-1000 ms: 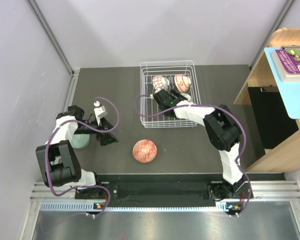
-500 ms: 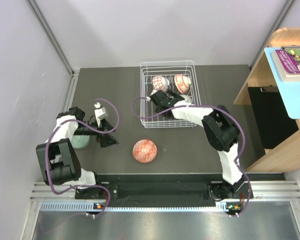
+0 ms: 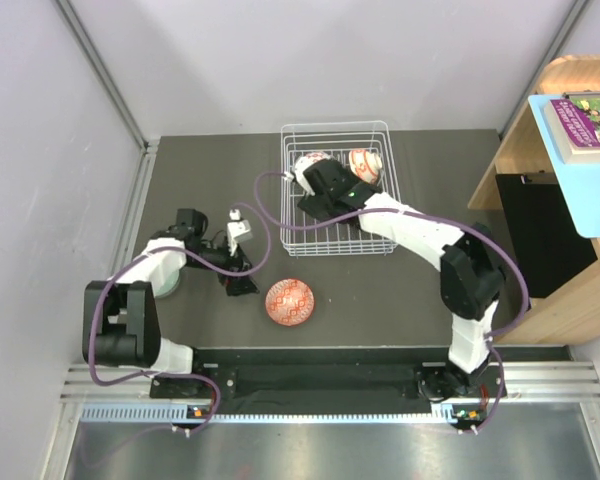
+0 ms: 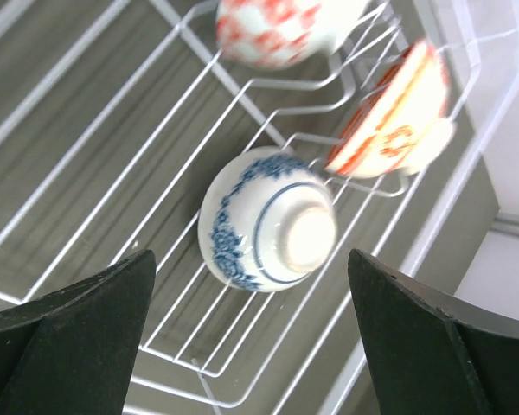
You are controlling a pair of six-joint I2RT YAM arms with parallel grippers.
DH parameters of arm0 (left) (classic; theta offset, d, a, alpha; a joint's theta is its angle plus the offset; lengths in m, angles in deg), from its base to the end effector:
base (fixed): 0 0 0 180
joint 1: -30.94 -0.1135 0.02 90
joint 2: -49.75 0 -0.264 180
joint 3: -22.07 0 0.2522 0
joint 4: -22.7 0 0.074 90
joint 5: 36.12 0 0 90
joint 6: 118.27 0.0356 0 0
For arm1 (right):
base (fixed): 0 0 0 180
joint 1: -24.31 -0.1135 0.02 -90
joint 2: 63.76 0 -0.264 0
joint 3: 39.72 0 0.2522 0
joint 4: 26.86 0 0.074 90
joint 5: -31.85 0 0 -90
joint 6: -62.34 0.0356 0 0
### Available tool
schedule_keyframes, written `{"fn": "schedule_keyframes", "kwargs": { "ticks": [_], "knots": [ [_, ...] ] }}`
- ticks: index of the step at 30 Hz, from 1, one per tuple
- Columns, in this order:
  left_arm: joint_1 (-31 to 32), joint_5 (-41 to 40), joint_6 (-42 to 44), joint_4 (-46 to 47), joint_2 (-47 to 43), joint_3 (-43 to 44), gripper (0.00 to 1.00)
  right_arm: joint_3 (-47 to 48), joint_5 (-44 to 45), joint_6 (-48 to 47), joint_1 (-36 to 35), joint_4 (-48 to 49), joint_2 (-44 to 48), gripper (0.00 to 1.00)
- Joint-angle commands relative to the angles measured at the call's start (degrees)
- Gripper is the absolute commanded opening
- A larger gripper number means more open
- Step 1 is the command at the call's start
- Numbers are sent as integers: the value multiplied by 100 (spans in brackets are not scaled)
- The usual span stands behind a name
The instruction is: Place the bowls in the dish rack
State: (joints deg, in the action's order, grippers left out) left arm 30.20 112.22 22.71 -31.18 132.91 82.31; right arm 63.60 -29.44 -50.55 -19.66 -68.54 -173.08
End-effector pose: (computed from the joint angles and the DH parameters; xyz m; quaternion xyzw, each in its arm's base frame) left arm 0.2424 -0.0272 0.1872 0.4189 0.7616 -0.3919 0.3015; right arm 0.3206 0.2855 0.2585 -0.4230 0.8033 -0.1633 0.3861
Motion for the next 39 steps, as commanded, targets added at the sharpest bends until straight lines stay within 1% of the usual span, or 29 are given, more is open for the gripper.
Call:
{"fn": "schedule_keyframes", "kwargs": {
  "ticks": [1, 3, 9, 13, 17, 20, 21, 22, 24, 25, 27, 28, 31, 32, 34, 35, 36, 39],
  "knots": [
    [521, -710, -1177, 1348, -370, -51, 99, 343, -340, 241, 28, 32, 753, 92],
    [696, -920, -1327, 1375, -309, 10, 99, 334, -453, 303, 142, 41, 955, 92],
    [1101, -1106, -1477, 1296, 25, 151, 99, 308, -638, 461, 494, 15, 1386, 92],
    [1365, -1132, -1460, 1138, 253, 239, 99, 273, -709, 567, 748, 24, 1580, 92],
    [1794, -1439, -1468, 1112, 412, 256, 99, 255, -954, 716, 1056, 15, 1729, 91],
    [1980, -1589, -1512, 1155, 587, 274, 99, 211, -1069, 804, 1170, 15, 1844, 91],
    [2007, -1677, -1530, 1173, 640, 283, 97, 194, -1087, 813, 1188, 24, 1879, 91],
    [2024, -1695, -1521, 1190, 754, 300, 93, 159, -1122, 856, 1206, 24, 1888, 91],
    [2068, -1713, -1530, 1155, 860, 353, 80, 132, -1192, 883, 1259, 15, 1940, 91],
    [2068, -1721, -1521, 1138, 956, 362, 67, 123, -1201, 892, 1276, 32, 1949, 91],
    [2095, -1721, -1512, 1120, 1018, 388, 56, 114, -1227, 918, 1303, 24, 1967, 91],
    [2103, -1748, -1521, 1120, 1071, 388, 47, 114, -1236, 927, 1320, 24, 1967, 91],
    [2121, -1765, -1486, 1103, 1141, 388, 36, 141, -1271, 962, 1347, 24, 1958, 91],
    [2130, -1757, -1460, 1085, 1159, 388, 29, 149, -1280, 962, 1347, 15, 1949, 91],
    [2139, -1748, -1451, 1050, 1185, 397, 21, 158, -1306, 1006, 1364, 6, 1940, 91],
    [2130, -1739, -1416, 1041, 1186, 388, 8, 158, -1350, 1015, 1382, 6, 1932, 91],
    [2139, -1730, -1407, 1032, 1194, 388, 0, 158, -1394, 1067, 1391, -29, 1923, 91],
    [2130, -1616, -1275, 893, 1168, 406, 0, 220, -1613, 1199, 1478, -143, 1888, 91]
  ]
}}
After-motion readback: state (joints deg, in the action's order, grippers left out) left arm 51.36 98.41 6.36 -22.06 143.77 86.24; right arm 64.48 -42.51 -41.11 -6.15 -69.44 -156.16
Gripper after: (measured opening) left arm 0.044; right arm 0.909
